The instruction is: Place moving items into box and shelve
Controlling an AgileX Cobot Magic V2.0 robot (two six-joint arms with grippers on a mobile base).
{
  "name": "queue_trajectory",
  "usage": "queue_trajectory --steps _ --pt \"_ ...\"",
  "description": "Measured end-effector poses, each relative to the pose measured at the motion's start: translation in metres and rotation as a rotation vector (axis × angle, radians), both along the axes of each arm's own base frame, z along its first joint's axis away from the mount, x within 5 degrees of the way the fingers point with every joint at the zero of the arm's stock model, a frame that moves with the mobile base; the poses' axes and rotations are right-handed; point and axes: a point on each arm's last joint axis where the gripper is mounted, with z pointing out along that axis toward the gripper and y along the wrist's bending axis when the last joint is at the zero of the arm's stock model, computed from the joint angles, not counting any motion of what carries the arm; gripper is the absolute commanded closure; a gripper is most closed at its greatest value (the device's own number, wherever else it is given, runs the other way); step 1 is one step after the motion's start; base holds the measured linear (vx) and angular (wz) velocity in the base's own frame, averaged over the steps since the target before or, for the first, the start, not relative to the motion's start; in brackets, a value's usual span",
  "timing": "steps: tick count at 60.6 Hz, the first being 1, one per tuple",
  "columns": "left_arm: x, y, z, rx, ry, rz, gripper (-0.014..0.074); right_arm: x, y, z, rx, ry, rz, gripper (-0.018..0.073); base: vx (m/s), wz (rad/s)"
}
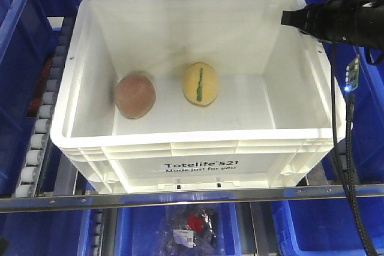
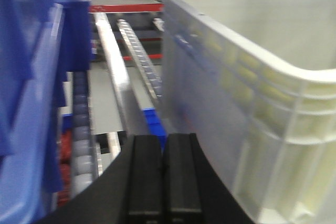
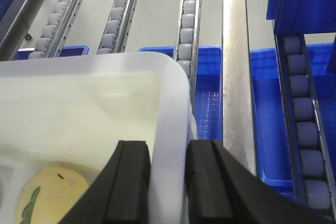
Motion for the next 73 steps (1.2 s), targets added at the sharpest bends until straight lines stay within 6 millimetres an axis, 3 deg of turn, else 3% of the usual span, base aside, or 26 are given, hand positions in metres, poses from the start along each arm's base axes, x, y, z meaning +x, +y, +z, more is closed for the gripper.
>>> queue_trajectory --steps 12,73 --pt "0.0007 0.0041 -0.0004 0.008 0.001 0.073 0.0604 0.0001 -0.0001 0.0001 0.000 -0.001 -0.001 0.0328 0.00 0.00" --pt "0.0007 0.0041 -0.0004 0.008 0.001 0.073 0.0603 0.0001 -0.0001 0.0001 0.000 -0.001 -0.001 0.0328 0.00 0.00"
